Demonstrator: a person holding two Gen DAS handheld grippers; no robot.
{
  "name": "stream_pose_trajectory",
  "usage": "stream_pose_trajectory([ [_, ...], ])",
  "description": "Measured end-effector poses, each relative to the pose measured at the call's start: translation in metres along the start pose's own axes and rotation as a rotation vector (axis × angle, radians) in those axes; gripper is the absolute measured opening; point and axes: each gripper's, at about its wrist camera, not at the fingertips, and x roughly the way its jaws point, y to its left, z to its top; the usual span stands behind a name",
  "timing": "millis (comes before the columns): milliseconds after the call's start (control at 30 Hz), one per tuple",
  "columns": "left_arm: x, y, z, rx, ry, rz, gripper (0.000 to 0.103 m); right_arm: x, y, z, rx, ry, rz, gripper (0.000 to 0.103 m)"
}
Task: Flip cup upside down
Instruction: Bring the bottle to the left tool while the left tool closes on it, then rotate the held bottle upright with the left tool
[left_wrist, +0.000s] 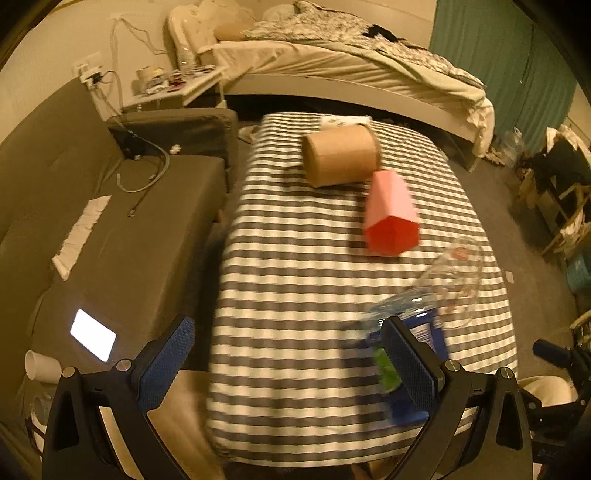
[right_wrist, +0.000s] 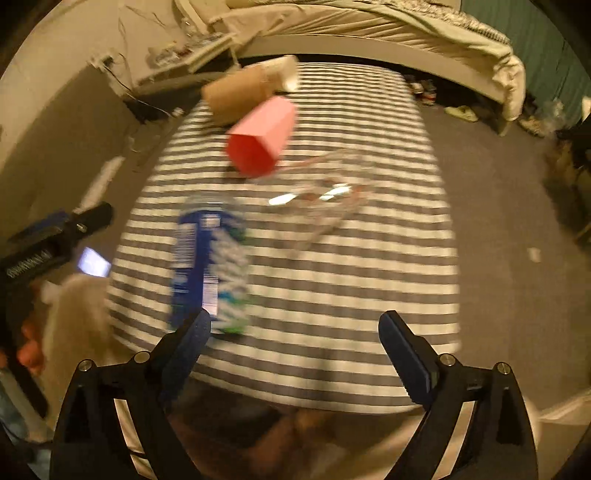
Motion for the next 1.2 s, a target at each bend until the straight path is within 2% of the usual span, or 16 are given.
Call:
stream_pose_trajectory([
  [133, 0.004, -0.028, 0.006, 0.018, 0.017, -0.019, 0.103, -0.009, -0.03, 0.007, -0.01, -0.029, -0.074, 0.093],
  [300, 0.016, -0.059, 0.013, 0.048, 0.063, -0.048, 0.103, -0.011, -0.052, 0.013, 0.021, -0.06, -0.073, 0.093],
  [467, 0.042, -0.077, 0.023, 0.028, 0.158, -0.105, 0.103, -0.002, -0.066, 0.012, 0.048, -0.053, -0.049, 0.093],
  [567, 0.062, -0.086, 0.028, 0.028, 0.245, -0.125, 0.103, 0.007, -0.075, 0.01, 0.07, -0.034, -0.039, 0.093],
  [667, 0.077, -0.084, 0.028, 0.006, 0.322, -0.141, 0.102, 0.012, -0.084, 0.005, 0.102, -0.025, -0.035, 0.093],
  [800, 0.085, -0.076, 0.023, -0.015, 0.381, -0.175, 0.101, 0.013, -0.093, 0.003, 0.129, -0.026, -0.027, 0.093],
  [867, 0.091, -0.072, 0.02, -0.018, 0.418, -0.193, 0.094, 0.014, -0.096, 0.003, 0.136, -0.026, -0.025, 0.093],
  [900, 0.092, -0.07, 0.018, -0.015, 0.435, -0.194, 0.082, 0.014, -0.096, 0.003, 0.137, -0.026, -0.024, 0.093],
  [933, 0.096, -0.068, 0.016, -0.011, 0.46, -0.196, 0.076, 0.015, -0.096, 0.002, 0.139, -0.025, -0.023, 0.093],
  [967, 0.097, -0.066, 0.016, -0.017, 0.473, -0.207, 0.077, 0.016, -0.096, 0.002, 0.14, -0.023, -0.022, 0.093],
  [1067, 0.09, -0.063, 0.02, -0.005, 0.453, -0.238, 0.076, 0.016, -0.092, 0.001, 0.136, -0.02, -0.02, 0.093],
  [1200, 0.064, -0.059, 0.029, 0.035, 0.338, -0.225, 0.076, 0.014, -0.084, -0.001, 0.123, -0.021, -0.02, 0.093],
])
